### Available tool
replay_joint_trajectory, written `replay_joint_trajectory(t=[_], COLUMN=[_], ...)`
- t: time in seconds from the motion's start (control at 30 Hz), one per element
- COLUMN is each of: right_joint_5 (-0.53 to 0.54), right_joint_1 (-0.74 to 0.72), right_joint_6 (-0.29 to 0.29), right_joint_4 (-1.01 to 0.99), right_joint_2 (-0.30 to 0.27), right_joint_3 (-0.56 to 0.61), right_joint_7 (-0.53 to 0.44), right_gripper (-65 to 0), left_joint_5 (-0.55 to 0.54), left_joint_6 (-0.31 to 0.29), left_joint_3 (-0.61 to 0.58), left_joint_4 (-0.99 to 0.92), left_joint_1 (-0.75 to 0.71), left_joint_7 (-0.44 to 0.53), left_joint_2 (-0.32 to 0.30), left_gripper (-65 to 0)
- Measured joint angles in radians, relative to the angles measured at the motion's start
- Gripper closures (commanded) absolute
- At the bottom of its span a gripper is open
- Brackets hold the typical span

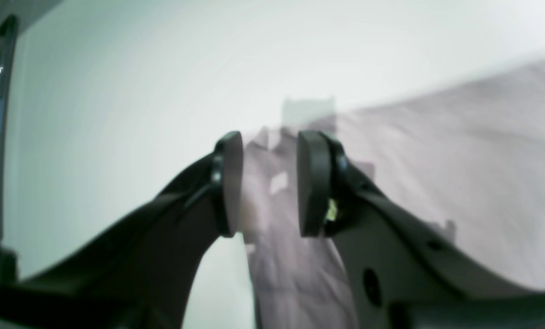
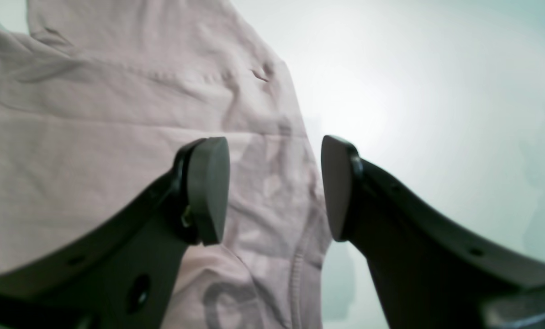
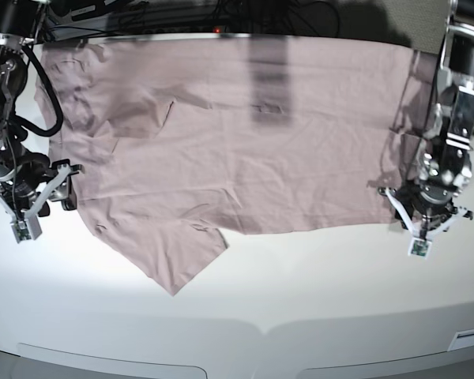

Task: Fold the T-shirt properly
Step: 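Move both grippers along the shirt's sides toward the sleeve and hem ends, then lower both grippers and pinch the shirt's side edges near the hem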

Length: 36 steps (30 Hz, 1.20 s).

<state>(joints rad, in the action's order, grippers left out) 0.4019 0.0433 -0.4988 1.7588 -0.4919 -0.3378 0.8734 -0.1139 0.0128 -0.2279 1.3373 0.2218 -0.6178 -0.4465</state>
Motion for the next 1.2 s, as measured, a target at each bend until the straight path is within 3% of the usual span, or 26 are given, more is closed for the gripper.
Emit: replay_joint_trajectory(t=[0.07, 0.27, 0.73, 0.83, 1.07, 1.2], right_joint_5=[0.023, 0.019, 0.02, 0.02, 0.02, 0.02], right_joint_1=[-0.002, 0.0, 0.0, 0.001, 0.001, 0.001], right_joint_6=[0.0, 0.0, 0.0, 0.0, 0.0, 0.0], right_joint_4=[0.0, 0.0, 0.0, 0.0, 0.0, 0.0], right_joint_2=[0.001, 0.001, 0.001, 0.001, 0.001, 0.001], right_joint_3=[0.0, 0.001, 0.001, 0.001, 0.001, 0.001], right_joint_7=[0.0, 0.011, 0.053, 0.071, 0.071, 0.072], right_gripper=[-32.1, -32.1, -32.1, -32.1, -32.1, -32.1], left_joint_5=[-0.022, -0.119, -0.124, -0.15, -0.336, -0.335], left_joint_6=[-0.035, -0.201, -0.215, -0.253, -0.386, -0.39], left_joint_3=[0.0, 0.0, -0.001, -0.001, -0.001, -0.001], left_joint_4=[-0.081, -0.344, -0.42, -0.42, -0.42, -0.42], left_joint_1=[0.043, 0.174, 0.206, 0.206, 0.206, 0.205], left_joint_7=[0.04, 0.04, 0.068, 0.044, -0.003, -0.003], left_joint_2=[0.0, 0.003, -0.034, -0.061, -0.1, -0.099], left_gripper=[-20.0, -20.0, -20.0, -20.0, -20.0, -20.0])
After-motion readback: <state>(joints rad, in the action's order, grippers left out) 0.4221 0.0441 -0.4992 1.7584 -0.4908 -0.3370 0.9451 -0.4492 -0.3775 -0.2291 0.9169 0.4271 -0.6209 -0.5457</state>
